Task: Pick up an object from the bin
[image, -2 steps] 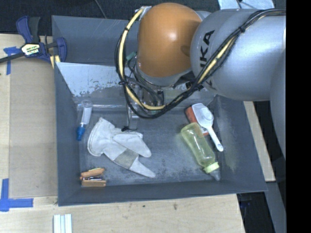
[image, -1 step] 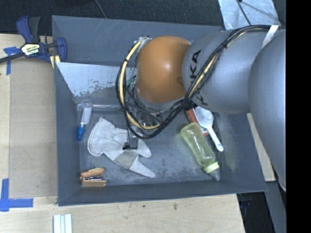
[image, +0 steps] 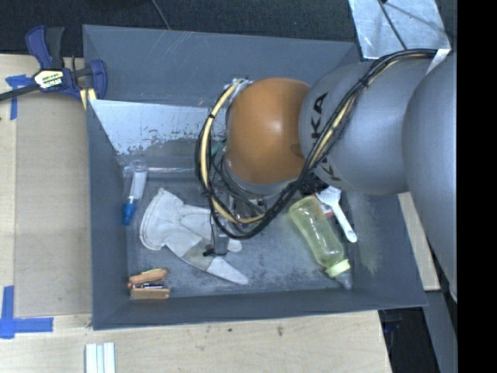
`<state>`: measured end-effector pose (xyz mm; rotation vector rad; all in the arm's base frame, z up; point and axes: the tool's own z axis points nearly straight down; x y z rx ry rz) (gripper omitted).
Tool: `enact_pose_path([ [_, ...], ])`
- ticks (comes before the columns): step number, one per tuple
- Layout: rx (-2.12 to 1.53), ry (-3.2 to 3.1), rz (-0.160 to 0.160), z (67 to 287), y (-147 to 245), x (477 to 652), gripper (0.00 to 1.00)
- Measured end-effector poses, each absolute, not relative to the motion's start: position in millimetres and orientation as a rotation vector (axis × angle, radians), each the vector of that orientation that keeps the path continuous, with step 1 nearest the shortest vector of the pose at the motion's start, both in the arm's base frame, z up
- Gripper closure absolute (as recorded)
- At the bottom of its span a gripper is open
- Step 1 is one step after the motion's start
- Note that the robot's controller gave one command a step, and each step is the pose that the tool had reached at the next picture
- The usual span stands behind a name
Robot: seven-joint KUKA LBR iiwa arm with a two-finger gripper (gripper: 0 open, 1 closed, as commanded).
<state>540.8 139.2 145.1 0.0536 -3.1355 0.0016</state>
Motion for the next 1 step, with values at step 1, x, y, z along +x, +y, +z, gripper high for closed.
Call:
enact_pose_path([
  [1,-0.013,-3.146,-0.003,152.1,156.8,541.6,0.00],
])
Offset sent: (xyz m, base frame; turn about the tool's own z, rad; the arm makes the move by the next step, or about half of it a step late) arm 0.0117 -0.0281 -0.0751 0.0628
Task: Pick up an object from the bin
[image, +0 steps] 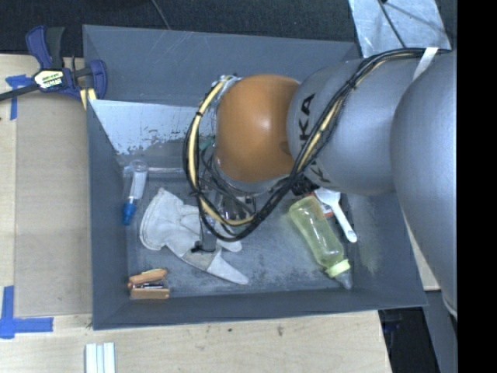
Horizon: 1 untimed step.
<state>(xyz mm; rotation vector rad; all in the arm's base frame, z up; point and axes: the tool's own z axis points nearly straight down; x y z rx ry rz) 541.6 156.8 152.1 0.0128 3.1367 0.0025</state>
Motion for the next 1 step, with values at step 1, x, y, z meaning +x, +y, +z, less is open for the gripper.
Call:
enact_pose_path([
  [1,0.038,3.135,0.003,78.9,118.1,552.3,0.00],
])
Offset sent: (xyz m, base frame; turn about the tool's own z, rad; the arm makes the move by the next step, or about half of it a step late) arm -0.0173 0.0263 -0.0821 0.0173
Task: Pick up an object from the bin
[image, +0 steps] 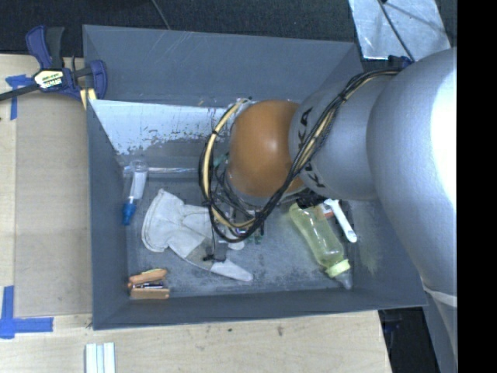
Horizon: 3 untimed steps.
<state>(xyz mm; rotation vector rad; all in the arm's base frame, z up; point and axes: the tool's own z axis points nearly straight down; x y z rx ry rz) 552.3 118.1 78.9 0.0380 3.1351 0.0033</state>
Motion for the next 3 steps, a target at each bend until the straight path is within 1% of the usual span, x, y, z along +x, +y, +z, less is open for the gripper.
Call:
enact_pose_path([
  [1,0.039,3.138,0.003,72.3,184.0,526.2,1.00],
  [3,0.039,3.137,0.004,73.0,183.9,526.3,1.00],
])
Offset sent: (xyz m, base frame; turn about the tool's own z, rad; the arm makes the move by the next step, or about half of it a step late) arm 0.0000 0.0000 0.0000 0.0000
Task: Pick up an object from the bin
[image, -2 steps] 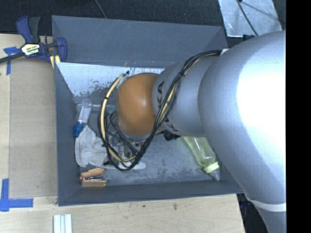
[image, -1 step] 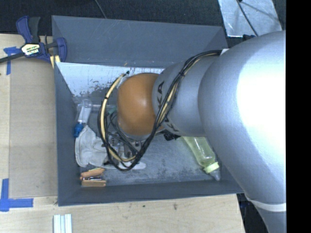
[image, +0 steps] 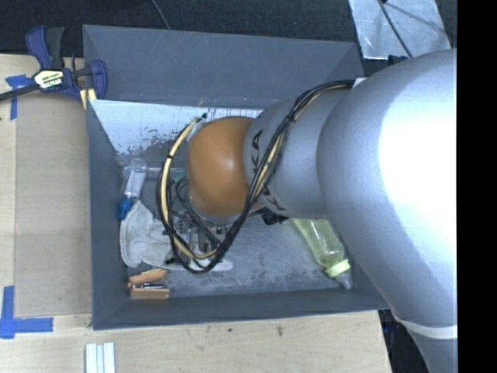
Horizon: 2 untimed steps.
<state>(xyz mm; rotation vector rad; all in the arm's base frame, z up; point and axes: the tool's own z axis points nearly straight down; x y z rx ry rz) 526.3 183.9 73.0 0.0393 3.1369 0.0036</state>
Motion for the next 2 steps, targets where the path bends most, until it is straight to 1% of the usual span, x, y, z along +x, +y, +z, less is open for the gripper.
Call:
enact_pose_path([
  [1,0.040,3.141,0.001,78.0,183.4,525.2,1.00],
  [2,0.040,3.143,-0.001,93.8,183.0,524.7,1.00],
])
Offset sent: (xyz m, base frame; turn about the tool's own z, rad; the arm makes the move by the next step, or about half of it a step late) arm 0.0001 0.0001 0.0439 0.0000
